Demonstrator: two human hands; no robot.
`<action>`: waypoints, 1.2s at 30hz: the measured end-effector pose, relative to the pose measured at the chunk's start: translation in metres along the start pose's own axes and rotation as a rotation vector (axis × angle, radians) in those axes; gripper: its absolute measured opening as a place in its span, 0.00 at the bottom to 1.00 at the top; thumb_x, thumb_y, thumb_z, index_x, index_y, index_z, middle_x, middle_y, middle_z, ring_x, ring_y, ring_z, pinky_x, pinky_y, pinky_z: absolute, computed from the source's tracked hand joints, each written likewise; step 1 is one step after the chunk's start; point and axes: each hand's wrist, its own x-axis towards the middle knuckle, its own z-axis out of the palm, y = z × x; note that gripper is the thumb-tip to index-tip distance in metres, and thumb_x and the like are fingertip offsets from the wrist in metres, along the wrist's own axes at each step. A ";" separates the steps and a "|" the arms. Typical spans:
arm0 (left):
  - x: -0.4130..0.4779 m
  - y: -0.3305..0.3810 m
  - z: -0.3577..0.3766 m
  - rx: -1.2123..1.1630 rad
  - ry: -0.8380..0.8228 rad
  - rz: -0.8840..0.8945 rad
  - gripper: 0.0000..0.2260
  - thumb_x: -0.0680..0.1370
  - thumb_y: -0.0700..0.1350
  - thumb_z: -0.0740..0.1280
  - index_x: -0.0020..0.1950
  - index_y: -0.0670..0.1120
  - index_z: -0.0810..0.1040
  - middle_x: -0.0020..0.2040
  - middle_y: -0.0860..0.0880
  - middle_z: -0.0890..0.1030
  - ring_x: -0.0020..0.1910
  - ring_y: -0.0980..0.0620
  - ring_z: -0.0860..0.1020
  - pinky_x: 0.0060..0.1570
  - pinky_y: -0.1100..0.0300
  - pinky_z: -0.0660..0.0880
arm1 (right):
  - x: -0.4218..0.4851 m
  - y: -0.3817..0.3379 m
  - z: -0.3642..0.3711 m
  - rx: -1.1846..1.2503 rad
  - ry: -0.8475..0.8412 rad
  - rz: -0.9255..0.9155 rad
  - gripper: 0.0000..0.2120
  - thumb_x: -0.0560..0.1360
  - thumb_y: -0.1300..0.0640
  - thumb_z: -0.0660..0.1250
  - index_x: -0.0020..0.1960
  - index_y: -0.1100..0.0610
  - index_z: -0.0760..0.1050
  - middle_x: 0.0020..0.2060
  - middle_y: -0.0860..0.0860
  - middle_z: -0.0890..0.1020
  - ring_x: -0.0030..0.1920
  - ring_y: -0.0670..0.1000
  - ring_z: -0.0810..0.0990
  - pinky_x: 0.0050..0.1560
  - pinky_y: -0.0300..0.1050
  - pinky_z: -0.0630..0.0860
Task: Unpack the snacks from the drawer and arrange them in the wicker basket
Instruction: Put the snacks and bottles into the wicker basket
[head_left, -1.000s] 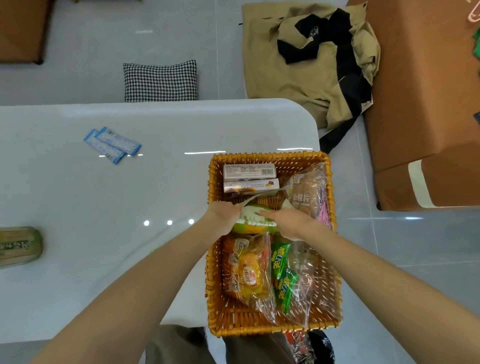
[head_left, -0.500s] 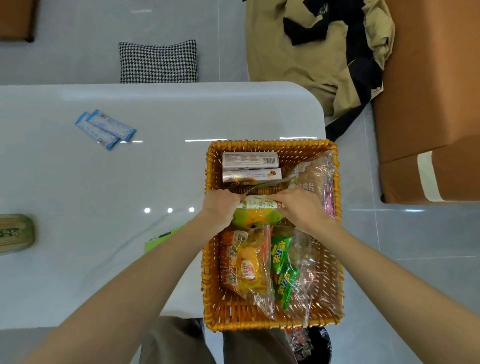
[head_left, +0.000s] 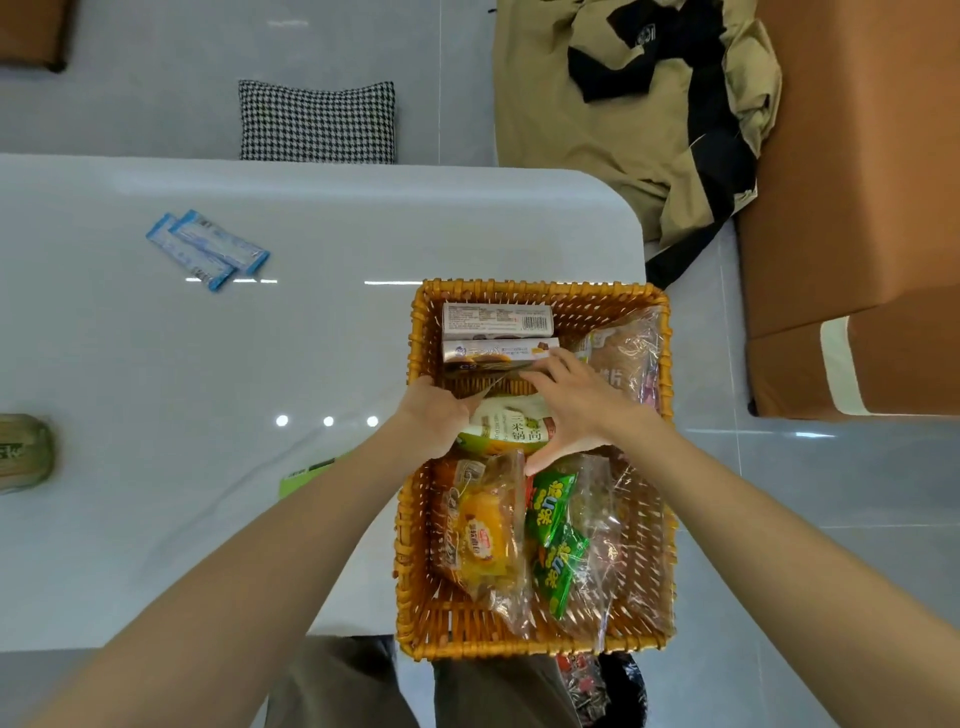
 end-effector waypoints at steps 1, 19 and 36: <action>0.000 0.002 0.004 0.017 0.010 -0.005 0.30 0.80 0.42 0.58 0.79 0.47 0.46 0.52 0.50 0.81 0.53 0.48 0.78 0.63 0.56 0.64 | 0.001 0.002 0.002 -0.027 -0.015 0.013 0.62 0.59 0.25 0.69 0.79 0.53 0.46 0.78 0.52 0.49 0.77 0.56 0.40 0.76 0.61 0.44; -0.003 -0.002 0.037 0.034 0.119 -0.013 0.17 0.81 0.47 0.56 0.69 0.46 0.70 0.62 0.51 0.79 0.63 0.50 0.75 0.74 0.52 0.45 | 0.038 -0.021 0.016 -0.208 -0.025 0.100 0.21 0.83 0.53 0.50 0.74 0.53 0.63 0.69 0.57 0.71 0.69 0.58 0.61 0.65 0.53 0.62; -0.009 -0.002 0.018 0.053 -0.005 -0.069 0.12 0.80 0.46 0.59 0.60 0.50 0.79 0.52 0.53 0.81 0.61 0.52 0.74 0.76 0.51 0.38 | 0.036 -0.008 0.028 -0.460 -0.215 0.218 0.26 0.83 0.50 0.42 0.69 0.53 0.73 0.76 0.58 0.61 0.78 0.59 0.45 0.73 0.61 0.32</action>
